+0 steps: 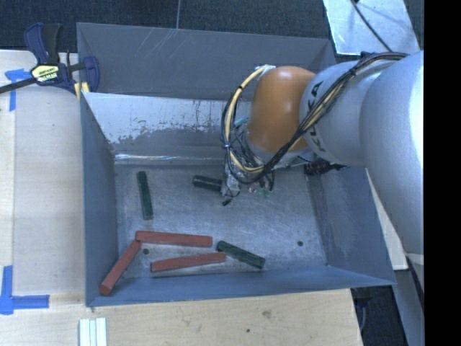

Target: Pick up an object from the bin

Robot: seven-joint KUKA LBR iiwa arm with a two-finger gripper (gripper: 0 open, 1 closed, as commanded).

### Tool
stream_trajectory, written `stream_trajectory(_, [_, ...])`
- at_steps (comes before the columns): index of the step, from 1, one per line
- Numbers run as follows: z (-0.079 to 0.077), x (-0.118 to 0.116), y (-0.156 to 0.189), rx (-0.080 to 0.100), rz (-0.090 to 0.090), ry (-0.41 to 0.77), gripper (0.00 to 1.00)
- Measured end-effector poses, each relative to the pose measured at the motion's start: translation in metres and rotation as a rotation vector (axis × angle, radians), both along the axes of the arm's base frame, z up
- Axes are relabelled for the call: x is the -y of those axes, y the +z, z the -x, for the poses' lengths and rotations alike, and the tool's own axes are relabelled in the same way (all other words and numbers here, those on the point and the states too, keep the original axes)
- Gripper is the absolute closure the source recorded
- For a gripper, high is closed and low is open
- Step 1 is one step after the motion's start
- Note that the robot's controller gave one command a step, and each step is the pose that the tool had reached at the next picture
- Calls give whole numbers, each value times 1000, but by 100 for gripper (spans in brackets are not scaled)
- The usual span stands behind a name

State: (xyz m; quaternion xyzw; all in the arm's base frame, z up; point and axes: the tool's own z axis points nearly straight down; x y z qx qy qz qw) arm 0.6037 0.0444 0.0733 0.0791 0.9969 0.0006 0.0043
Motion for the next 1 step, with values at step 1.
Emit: stream_trajectory(1, [-19,-11,163,5,-1,-11,100])
